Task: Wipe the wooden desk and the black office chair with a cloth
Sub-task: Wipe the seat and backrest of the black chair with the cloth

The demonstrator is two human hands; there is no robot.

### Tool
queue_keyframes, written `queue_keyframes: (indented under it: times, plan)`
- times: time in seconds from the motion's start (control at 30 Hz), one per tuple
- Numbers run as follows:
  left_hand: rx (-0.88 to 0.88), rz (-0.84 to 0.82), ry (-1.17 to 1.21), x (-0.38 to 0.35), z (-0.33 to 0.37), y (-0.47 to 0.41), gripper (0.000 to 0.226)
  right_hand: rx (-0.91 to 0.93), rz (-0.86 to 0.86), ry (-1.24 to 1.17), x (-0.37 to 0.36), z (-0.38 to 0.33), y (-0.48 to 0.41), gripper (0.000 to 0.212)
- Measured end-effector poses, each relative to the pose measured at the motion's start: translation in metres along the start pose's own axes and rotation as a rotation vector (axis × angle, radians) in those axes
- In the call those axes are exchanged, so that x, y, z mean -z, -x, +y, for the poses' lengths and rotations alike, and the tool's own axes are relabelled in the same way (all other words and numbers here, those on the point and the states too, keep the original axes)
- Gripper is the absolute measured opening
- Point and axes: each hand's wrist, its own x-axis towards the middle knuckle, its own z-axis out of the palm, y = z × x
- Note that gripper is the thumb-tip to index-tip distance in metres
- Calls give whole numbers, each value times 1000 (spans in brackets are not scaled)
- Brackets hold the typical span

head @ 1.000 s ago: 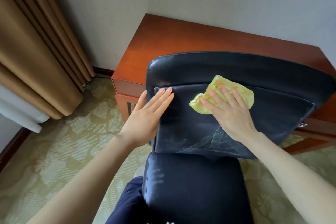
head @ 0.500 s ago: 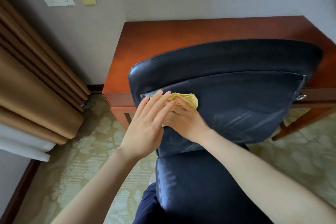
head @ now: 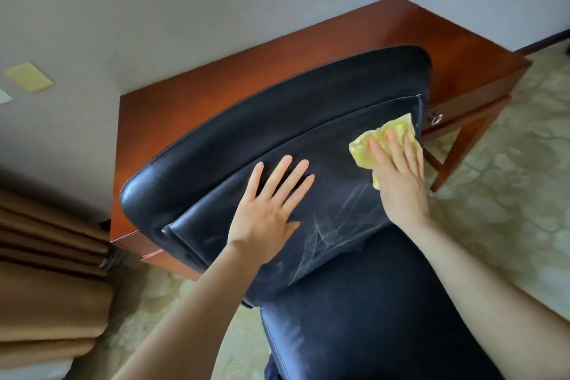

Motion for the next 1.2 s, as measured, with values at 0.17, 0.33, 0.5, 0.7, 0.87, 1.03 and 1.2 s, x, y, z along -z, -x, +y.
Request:
queue_keyframes:
  times: [0.17,0.33,0.5,0.7,0.87,1.03,1.2]
  plan:
    - [-4,59,87,1,-3,-2,89,-784,131,-656,-3,4,-22,50]
    - [-27,31,61,1,-5,-4,104,-787,254,-704,-15,-59,-26,50]
    - [-37,18,20,2,-6,-6,107,-513,159,-699,-33,-134,17,45]
    - [-44,-33,-42,3,-6,-4,106,-86,84,-228,-39,-119,55,43]
    - [-39,-7,-10,3,-5,-6,108,171,145,85,-33,-73,34,47]
    - [-46,14,16,4,-5,-7,112,253,165,99,-38,-61,24,69]
    - [-35,24,66,4,-4,-10,114,17,213,45,-39,-49,16,76]
